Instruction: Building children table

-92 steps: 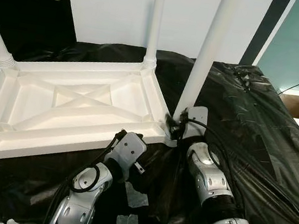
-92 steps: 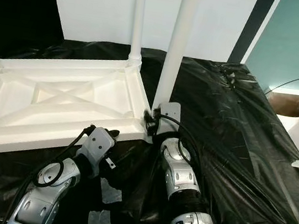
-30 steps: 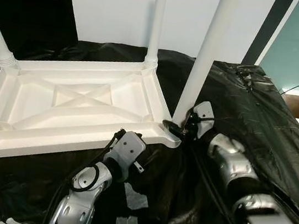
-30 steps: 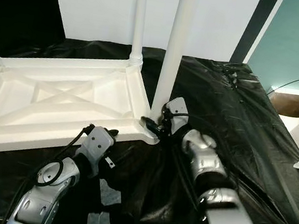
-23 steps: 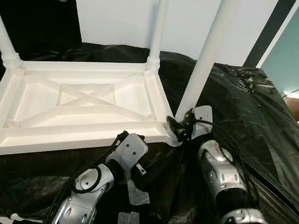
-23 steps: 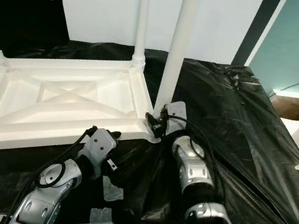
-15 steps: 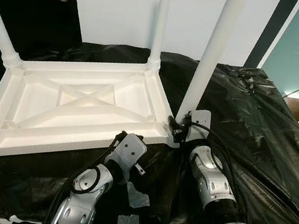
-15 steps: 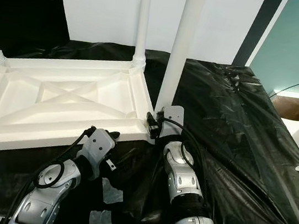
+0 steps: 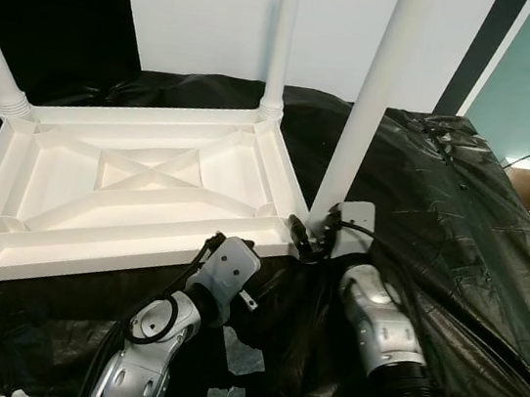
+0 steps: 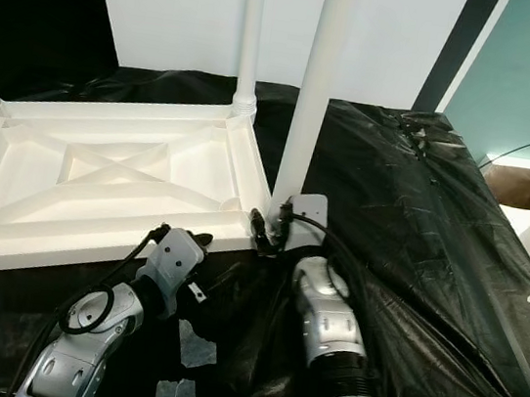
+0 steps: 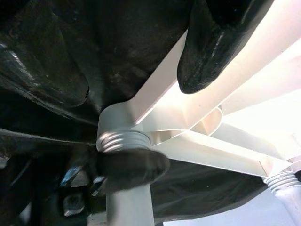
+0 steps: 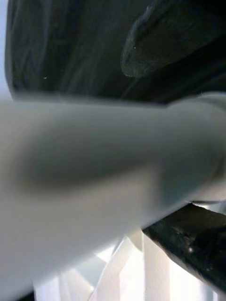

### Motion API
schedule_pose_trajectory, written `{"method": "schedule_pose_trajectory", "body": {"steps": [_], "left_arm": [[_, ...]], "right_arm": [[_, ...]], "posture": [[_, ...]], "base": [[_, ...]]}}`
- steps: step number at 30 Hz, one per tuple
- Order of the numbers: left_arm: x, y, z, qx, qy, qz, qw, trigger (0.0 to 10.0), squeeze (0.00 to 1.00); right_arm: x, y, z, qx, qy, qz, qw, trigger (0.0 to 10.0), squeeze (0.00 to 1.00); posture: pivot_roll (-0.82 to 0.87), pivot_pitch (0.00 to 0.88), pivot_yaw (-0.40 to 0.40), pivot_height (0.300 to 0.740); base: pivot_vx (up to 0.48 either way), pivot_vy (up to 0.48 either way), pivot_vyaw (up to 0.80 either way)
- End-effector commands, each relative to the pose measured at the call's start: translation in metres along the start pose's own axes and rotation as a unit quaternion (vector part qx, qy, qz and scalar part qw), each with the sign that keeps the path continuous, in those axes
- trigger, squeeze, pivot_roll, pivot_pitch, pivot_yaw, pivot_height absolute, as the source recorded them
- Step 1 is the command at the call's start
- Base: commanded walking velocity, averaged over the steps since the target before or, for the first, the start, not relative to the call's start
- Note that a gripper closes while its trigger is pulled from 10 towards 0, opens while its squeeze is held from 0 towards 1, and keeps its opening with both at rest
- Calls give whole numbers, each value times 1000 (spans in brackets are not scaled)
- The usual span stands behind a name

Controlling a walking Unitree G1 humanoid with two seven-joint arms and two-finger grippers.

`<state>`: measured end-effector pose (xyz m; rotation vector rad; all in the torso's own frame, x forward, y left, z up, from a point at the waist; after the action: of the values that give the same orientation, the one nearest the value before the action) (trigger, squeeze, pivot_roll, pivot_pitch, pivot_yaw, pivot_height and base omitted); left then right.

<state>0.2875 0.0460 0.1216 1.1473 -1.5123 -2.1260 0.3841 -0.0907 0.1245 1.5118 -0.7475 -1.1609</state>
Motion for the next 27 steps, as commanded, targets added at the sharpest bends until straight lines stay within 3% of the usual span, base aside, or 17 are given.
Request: {"method": "schedule_pose_trajectory", "body": {"steps": [1, 2, 7, 10, 16, 20, 21, 27], "left_arm": [[-10, -2, 0, -11, 46, 1, 999, 10000, 0], [-11, -2, 0, -11, 47, 1, 999, 10000, 0], [-13, -1, 0, -10, 48, 1, 999, 10000, 0], [-14, 0, -1, -8, 47, -1, 999, 10000, 0], [-18, 0, -2, -6, 50, -3, 999, 10000, 0], [-19, 1, -3, -5, 52, -4, 999, 10000, 0], [-19, 2, -4, -3, 54, -4, 999, 10000, 0], [-21, 2, -3, -4, 58, -4, 998, 10000, 0]], "right_arm": [[2, 3, 1, 0, 17, -6, 1000, 10000, 988], [3, 8, 1, -4, 48, -1, 999, 10000, 0], [2, 18, -1, -17, 122, 29, 992, 10000, 0], [-9, 18, -5, -52, 202, 58, 976, 10000, 0], [-24, 11, -7, -88, 270, 70, 956, 10000, 0], [-27, 8, -8, -99, 284, 75, 951, 10000, 0], [-27, 3, -10, -116, 296, 87, 944, 0, 0], [-24, 0, -10, -129, 303, 92, 940, 0, 0]], "posture": [[149, 7, -57, 740], [146, 8, -54, 740], [141, 9, -50, 740], [139, 5, -47, 740], [141, 0, -50, 740], [143, 0, -51, 740], [150, 0, -56, 740], [156, 0, -59, 740]], "base": [[0, 0, 0], [0, 0, 0], [0, 0, 0], [0, 0, 0], [0, 0, 0], [0, 0, 0], [0, 0, 0], [0, 0, 0]]}}
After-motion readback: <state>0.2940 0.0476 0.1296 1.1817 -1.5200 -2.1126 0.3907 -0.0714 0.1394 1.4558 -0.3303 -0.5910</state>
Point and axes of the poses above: a point about 5 cm out from each wrist's last joint towards the gripper, its own z axis pointing back from the gripper into the wrist, its own y axis along the axis of the wrist's last joint, x = y × z, the point moved 6 cm from there along -z, pointing out of the wrist towards the gripper, and after that the axes turned 13 degrees about -z, right-handed, at the moved point
